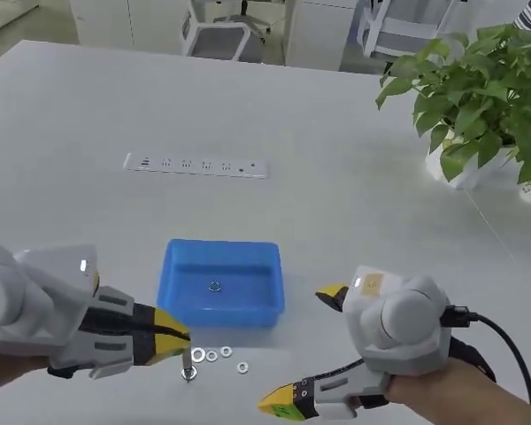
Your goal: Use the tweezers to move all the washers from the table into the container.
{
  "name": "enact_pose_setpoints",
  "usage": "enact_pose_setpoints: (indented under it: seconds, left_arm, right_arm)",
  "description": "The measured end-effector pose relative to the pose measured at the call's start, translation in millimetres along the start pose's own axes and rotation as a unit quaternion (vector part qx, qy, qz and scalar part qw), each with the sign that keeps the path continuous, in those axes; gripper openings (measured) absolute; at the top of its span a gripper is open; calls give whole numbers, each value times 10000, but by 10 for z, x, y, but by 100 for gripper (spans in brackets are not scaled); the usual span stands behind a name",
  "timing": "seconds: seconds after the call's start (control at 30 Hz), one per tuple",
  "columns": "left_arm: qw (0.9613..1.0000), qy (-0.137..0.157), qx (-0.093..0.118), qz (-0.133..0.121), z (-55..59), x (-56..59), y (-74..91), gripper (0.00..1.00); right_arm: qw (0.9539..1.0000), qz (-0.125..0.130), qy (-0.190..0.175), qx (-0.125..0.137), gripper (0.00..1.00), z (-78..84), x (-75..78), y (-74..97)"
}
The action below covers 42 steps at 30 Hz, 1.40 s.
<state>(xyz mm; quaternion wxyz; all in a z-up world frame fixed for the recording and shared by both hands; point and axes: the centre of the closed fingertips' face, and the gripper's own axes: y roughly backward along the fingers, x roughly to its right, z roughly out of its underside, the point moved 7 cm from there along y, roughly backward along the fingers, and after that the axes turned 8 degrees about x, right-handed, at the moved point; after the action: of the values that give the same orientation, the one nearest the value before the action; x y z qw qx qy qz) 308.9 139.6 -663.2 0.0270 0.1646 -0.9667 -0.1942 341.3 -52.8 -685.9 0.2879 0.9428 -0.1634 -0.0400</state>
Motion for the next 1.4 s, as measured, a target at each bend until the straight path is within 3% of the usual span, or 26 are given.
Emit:
enact_pose_setpoints:
  seconds: [0.27, 0.63, 0.77, 0.9, 1.13, 1.4]
  left_arm:
    - [9997, -83, -162, 165, -4, -21, 34, 5]
    - [9980, -208, -381, 460, -24, -68, 39, 5]
    - [9974, -236, -424, 533, -29, -78, 32, 5]
    - [9965, -266, -466, 643, -37, -83, 19, 5]
    - [9947, -318, -561, 798, -50, -94, 9, 5]
    - [9933, -344, -628, 908, -56, -102, 7, 5]
  right_arm:
    - [9994, -263, 173, 146, 90, -43, -69, -66]
    - [9947, -775, 597, 315, 69, -176, -144, -259]
    - [9919, -962, 772, 315, 60, -205, -181, -343]
    - [9859, -1122, 1203, 306, 51, -239, -261, -474]
    - [9807, -1426, 1302, 312, 36, -257, -397, -700]
    - [9780, -1518, 1401, 281, 26, -270, -436, -873]
